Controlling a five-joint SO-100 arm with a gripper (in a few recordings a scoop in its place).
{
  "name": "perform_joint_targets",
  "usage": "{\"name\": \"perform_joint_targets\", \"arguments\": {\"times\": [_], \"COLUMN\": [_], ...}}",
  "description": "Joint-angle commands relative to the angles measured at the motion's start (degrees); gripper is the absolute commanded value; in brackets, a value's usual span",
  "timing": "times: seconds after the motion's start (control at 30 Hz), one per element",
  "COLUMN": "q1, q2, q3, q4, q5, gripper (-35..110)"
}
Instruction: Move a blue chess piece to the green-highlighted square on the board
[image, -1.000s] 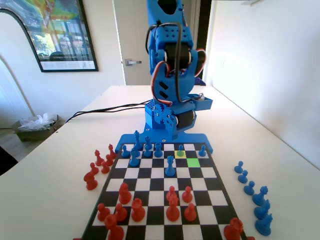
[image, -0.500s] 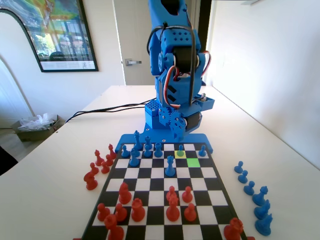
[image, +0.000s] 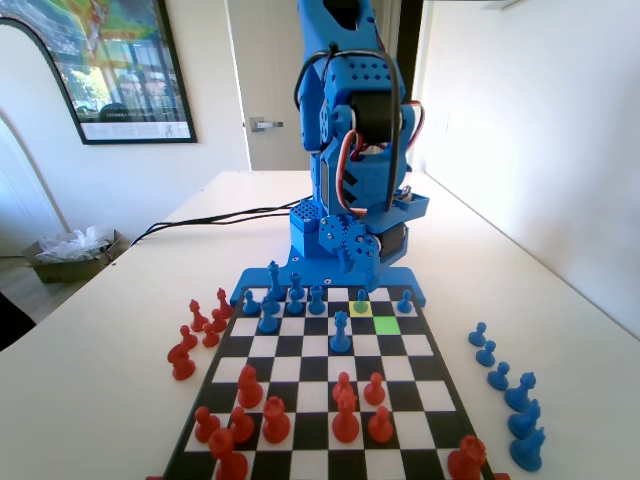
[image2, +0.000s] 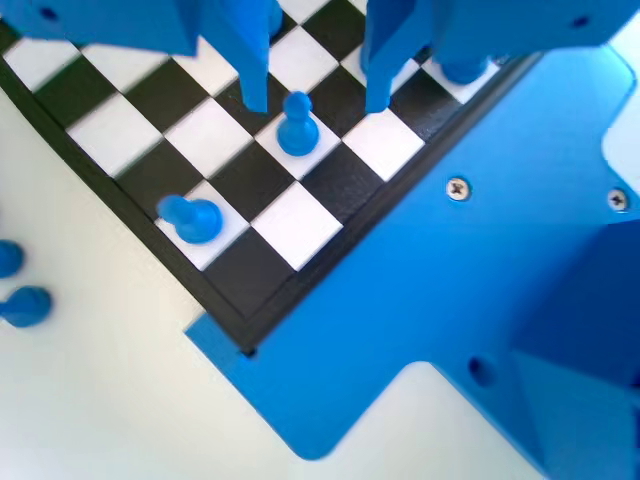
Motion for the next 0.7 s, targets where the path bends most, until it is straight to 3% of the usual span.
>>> {"name": "perform_joint_targets", "arguments": {"times": [0.0,0.67], "q1": [-0.9,-1.1], "q2": [-0.4,-2.8], "q3": [-4.0,-2.1], "q4": [-1.5,-6.2], "q5": [-1.2,-3.4], "gripper": [13,12]}}
